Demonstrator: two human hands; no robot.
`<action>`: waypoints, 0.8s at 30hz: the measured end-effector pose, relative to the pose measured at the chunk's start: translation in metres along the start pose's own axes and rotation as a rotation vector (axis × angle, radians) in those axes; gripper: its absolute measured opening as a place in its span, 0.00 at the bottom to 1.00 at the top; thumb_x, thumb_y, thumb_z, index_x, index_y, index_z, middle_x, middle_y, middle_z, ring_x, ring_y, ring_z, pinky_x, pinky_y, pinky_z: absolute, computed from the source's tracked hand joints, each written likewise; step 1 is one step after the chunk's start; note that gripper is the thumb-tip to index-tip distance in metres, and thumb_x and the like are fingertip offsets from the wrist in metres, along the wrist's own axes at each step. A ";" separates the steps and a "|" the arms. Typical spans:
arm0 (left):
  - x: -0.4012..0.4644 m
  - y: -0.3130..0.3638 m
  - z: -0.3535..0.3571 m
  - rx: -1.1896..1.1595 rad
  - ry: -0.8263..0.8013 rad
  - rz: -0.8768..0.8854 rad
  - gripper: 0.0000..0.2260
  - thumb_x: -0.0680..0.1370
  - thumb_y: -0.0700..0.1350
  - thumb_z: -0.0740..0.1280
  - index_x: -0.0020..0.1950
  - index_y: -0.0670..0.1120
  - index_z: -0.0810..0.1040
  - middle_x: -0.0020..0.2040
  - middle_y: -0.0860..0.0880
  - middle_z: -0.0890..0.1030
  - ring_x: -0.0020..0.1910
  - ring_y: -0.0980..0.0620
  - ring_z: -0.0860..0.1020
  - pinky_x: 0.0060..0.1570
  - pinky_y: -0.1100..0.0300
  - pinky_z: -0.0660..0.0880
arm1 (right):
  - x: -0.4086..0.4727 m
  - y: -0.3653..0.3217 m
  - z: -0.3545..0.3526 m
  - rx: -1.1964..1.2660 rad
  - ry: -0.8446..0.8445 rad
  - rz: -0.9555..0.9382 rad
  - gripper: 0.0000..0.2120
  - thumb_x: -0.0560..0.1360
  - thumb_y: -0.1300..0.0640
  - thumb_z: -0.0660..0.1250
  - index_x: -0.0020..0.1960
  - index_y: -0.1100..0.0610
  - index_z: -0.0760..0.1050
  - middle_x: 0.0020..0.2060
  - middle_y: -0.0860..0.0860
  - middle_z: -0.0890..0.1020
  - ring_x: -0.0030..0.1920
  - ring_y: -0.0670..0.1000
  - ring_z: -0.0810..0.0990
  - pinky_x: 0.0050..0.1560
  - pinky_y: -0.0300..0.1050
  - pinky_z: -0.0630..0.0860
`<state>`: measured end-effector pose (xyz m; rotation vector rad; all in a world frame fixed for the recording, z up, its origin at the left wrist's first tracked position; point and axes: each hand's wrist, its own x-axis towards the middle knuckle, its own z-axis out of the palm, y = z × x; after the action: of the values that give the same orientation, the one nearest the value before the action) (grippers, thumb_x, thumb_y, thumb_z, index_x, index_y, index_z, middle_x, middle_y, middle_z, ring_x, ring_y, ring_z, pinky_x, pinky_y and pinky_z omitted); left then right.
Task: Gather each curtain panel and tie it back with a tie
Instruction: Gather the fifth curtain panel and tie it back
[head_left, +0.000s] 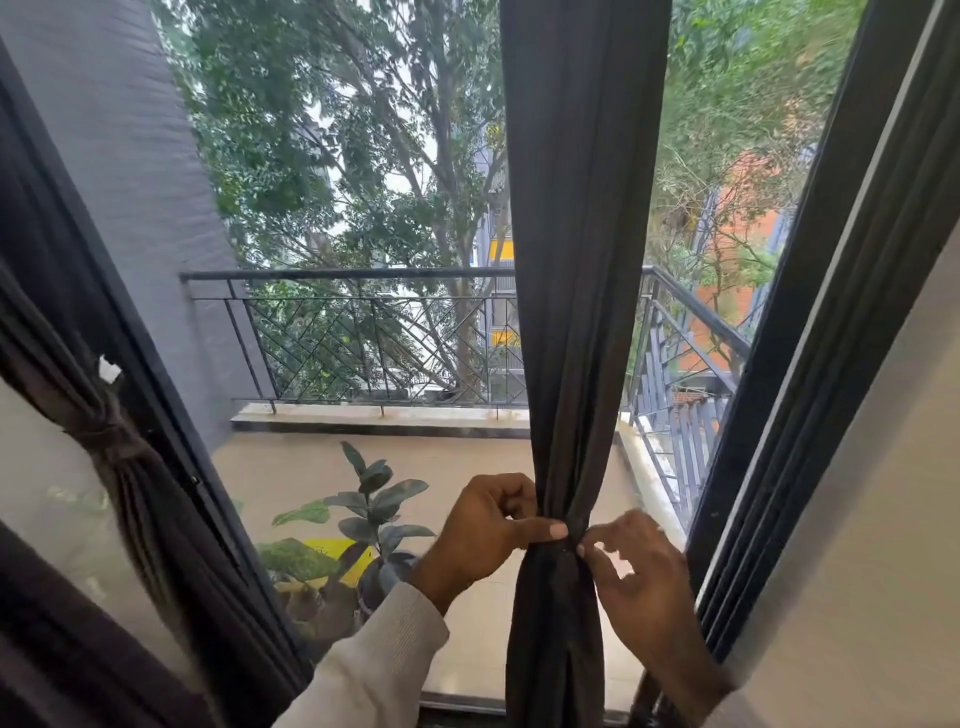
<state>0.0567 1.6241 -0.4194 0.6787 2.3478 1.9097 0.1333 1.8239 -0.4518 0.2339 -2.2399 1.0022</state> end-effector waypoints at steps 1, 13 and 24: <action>0.000 -0.001 0.001 -0.004 -0.012 -0.004 0.17 0.73 0.43 0.84 0.33 0.58 0.80 0.31 0.54 0.80 0.33 0.53 0.80 0.40 0.58 0.79 | -0.001 -0.002 0.000 0.029 0.010 0.027 0.14 0.73 0.68 0.77 0.42 0.49 0.83 0.39 0.39 0.81 0.41 0.44 0.81 0.43 0.34 0.76; -0.017 -0.003 0.002 -0.024 -0.110 0.059 0.09 0.81 0.39 0.75 0.60 0.45 0.89 0.54 0.46 0.90 0.53 0.42 0.88 0.60 0.40 0.84 | -0.017 -0.005 -0.017 0.408 -0.247 0.364 0.12 0.73 0.48 0.79 0.56 0.44 0.85 0.53 0.41 0.87 0.55 0.48 0.85 0.53 0.52 0.83; -0.008 0.004 0.011 0.180 -0.108 0.034 0.25 0.68 0.57 0.84 0.62 0.64 0.81 0.60 0.64 0.84 0.60 0.58 0.80 0.63 0.54 0.77 | -0.002 -0.005 -0.025 0.359 -0.362 0.237 0.18 0.79 0.68 0.72 0.59 0.46 0.85 0.51 0.40 0.89 0.51 0.42 0.87 0.52 0.36 0.79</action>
<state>0.0679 1.6320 -0.4205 0.8176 2.4746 1.6413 0.1497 1.8388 -0.4382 0.3331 -2.4327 1.6008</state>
